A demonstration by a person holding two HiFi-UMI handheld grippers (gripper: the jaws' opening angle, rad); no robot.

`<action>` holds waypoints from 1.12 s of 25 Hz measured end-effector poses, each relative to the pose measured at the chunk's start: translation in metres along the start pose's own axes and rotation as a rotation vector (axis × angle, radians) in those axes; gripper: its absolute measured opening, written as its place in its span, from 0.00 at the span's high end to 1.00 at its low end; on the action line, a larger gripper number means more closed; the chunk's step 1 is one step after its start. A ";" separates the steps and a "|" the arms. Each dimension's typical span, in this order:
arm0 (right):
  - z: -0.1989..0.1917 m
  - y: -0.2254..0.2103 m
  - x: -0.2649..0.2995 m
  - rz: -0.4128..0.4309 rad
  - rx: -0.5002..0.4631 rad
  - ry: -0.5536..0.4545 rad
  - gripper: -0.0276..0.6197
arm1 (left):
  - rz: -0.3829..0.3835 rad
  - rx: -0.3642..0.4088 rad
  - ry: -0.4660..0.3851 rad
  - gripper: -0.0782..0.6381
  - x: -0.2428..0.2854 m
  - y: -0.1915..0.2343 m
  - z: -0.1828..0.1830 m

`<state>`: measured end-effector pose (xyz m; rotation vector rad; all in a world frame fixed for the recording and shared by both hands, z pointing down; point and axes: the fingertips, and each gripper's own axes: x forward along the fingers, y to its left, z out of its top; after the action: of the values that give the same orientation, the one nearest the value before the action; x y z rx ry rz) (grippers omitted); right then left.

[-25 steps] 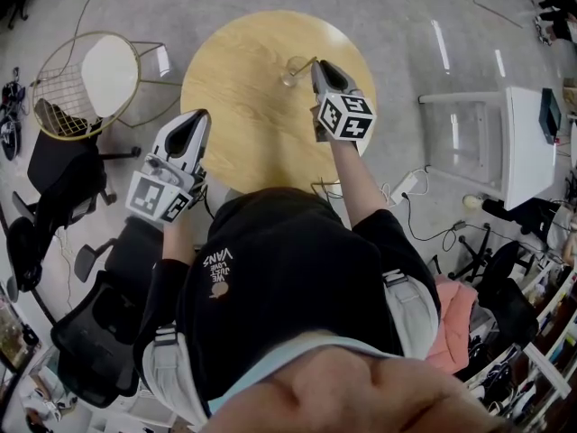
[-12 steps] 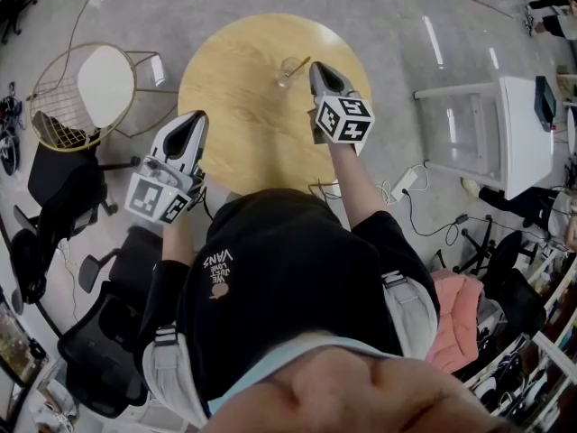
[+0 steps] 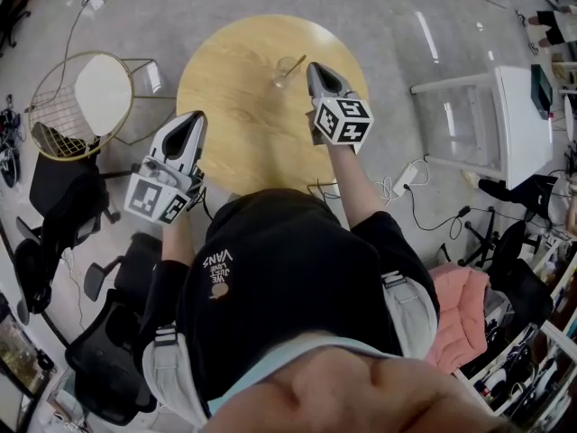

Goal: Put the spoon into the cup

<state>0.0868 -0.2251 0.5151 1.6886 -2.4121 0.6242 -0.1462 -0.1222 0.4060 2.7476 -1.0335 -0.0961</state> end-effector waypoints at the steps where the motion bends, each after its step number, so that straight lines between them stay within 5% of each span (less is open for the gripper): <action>1: 0.000 0.000 -0.001 -0.001 0.000 -0.003 0.96 | -0.002 0.000 0.000 0.89 0.000 0.000 0.000; 28: 0.008 -0.001 -0.059 -0.092 0.004 -0.089 0.96 | -0.158 0.010 0.025 0.89 0.018 -0.012 0.001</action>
<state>0.1105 -0.1774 0.4887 1.8556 -2.3760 0.5525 -0.1250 -0.1257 0.4031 2.8287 -0.8110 -0.0803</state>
